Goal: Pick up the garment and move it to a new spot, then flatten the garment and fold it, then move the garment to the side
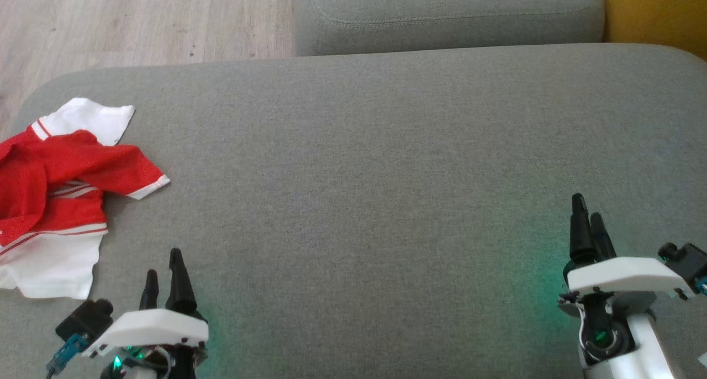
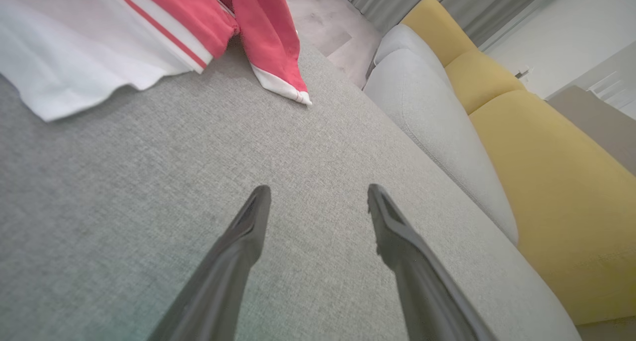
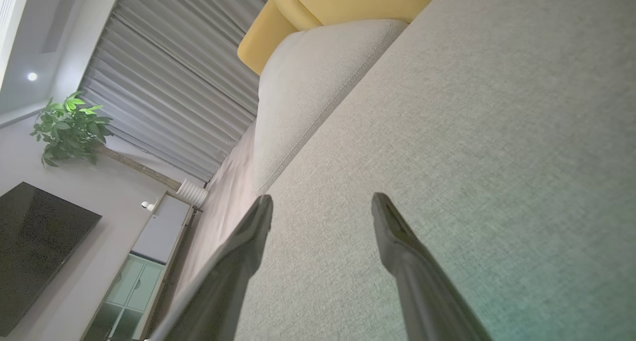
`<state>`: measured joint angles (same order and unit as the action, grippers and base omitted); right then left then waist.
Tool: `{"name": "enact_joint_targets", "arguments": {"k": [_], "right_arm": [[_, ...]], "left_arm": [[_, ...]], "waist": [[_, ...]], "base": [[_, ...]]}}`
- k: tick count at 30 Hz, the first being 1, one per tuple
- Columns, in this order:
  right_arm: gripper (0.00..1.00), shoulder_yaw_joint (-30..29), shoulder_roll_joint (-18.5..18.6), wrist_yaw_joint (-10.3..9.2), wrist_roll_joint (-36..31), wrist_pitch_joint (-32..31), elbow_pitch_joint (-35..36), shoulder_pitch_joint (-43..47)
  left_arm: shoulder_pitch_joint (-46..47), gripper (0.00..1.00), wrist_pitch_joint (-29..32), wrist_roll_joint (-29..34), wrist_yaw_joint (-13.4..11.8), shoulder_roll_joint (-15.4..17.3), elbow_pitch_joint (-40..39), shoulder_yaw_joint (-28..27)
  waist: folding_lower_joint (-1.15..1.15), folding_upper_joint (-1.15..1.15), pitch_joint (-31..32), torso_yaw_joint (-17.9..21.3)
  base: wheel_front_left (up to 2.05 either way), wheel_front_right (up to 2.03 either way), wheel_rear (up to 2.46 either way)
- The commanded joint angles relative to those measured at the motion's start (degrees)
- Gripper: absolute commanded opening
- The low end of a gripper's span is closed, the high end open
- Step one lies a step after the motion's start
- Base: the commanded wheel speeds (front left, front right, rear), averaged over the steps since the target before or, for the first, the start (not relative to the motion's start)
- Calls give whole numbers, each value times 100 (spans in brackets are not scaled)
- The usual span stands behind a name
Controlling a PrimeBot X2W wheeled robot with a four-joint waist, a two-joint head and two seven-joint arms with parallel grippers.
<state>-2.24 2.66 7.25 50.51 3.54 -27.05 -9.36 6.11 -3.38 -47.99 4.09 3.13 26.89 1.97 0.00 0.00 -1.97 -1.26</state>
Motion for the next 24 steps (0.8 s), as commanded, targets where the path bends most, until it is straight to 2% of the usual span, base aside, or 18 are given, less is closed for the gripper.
{"name": "enact_joint_targets", "arguments": {"k": [1, 24], "right_arm": [[100, 105, 63, 14, -220, 87, 124, -345], [100, 293, 44, 18, -1891, 476, -241, -509]], "left_arm": [[319, 100, -95, 225, -20, 125, -113, -35], [509, 100, -487, 1880, -221, 259, 182, 306]], "waist": [[0, 0, -10, -5], [0, 0, -25, -59]], "base": [[0, 0, 0], [0, 0, 0]]}}
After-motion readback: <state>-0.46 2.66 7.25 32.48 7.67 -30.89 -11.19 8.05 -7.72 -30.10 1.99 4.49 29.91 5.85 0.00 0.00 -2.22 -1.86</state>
